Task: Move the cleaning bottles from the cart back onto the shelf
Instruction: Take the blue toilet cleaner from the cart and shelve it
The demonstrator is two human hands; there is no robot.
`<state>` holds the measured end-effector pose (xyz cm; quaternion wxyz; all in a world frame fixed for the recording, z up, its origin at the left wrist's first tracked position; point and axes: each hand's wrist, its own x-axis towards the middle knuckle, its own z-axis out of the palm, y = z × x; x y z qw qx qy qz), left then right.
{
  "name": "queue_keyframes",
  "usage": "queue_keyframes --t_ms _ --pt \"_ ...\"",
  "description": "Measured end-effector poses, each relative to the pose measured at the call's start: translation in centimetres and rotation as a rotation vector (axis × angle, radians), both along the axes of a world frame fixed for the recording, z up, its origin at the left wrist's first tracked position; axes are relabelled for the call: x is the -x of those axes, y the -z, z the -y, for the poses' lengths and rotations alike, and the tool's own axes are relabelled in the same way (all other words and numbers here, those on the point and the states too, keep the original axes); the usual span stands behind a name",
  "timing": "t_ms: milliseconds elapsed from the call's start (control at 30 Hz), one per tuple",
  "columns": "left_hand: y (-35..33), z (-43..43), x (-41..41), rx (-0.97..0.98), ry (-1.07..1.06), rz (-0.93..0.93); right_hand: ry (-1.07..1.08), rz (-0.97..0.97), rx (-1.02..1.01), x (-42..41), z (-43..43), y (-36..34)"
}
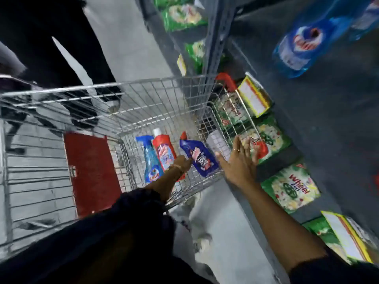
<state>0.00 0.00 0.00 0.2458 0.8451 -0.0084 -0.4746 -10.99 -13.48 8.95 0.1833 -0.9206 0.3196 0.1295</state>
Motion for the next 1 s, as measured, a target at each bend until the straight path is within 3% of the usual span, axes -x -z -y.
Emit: queue_keyframes --t_ms 100,200,400,667,767,900,1000 --pt "2.0 1.7 0.0 -0.001 -0.165 -0.075 -0.034 -0.032 0.136 -0.5 0.6 1.5" --pt "3.7 2.9 0.7 0.12 -0.406 -0.234 -0.077 -0.017 0.166 -0.1 0.6 1.9" --pt "6.8 6.0 0.3 0.084 -0.763 -0.066 -0.113 -0.029 0.193 -0.1 0.5 1.3" --pt "4.1 4.2 -2.2 0.206 -0.401 0.022 -0.074 -0.033 0.09 -0.4 0.8 1.0" --pt "-1.0 2.8 -3.0 0.375 -0.333 0.025 -0.027 0.033 -0.132 0.1 1.3 0.2" --pt "-10.8 1.3 -1.9 0.67 -0.307 0.029 0.385 0.342 -0.898 0.9 1.4 -5.1" --pt "-17.4 0.9 1.0 0.803 -0.224 0.031 0.461 0.537 -1.187 3.7 0.9 -9.2"
